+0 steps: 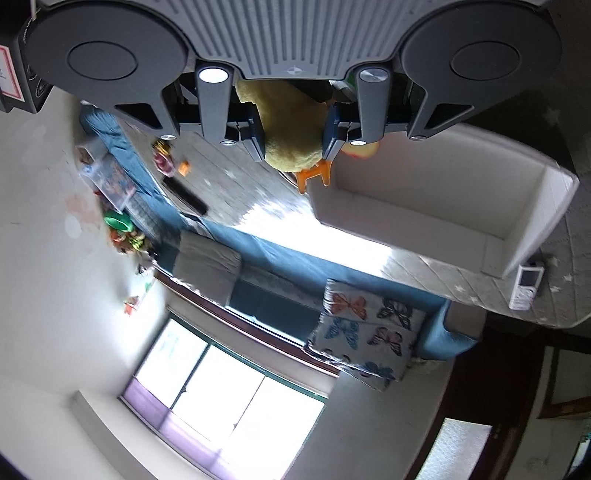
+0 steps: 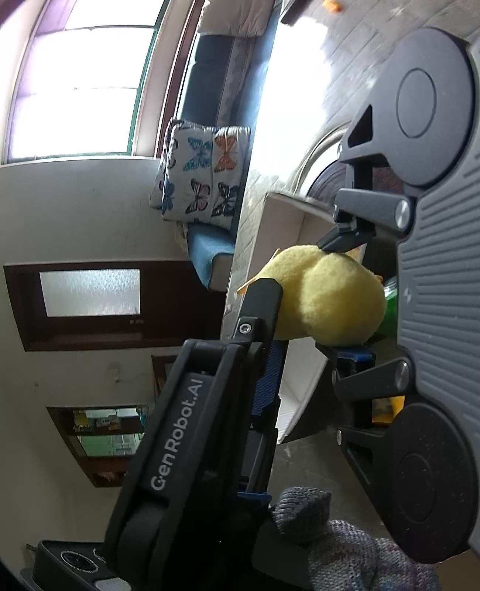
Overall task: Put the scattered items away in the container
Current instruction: 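Carry the plush chick into the box and open the right gripper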
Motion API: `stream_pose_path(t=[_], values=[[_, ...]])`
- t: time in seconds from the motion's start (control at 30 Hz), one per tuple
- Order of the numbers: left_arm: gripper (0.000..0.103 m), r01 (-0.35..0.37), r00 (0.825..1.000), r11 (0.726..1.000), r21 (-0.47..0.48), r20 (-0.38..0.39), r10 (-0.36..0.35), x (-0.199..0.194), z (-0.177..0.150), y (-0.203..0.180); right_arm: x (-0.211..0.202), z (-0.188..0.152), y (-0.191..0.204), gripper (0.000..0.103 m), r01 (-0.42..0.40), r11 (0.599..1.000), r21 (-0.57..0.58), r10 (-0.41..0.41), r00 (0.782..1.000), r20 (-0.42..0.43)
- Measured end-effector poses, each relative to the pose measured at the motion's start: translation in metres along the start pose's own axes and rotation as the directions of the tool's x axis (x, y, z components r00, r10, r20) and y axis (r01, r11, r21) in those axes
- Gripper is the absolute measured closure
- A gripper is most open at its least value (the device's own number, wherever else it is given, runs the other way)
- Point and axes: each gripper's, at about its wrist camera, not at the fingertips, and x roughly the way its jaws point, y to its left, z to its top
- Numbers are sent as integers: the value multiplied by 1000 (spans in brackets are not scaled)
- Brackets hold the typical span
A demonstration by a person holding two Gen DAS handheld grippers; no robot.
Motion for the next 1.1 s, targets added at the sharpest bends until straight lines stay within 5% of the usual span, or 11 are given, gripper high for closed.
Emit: stream_pose_path(t=[0.63,1.1], values=[[67,-97,994,987,-130,-63,90,70,42,89,125,24,4,53,-96,995,13,97,986,-136],[70,-150,984,980,-128,-117,135,89,30,103,138,17,9,53,-95,995,6,95,982,-163]])
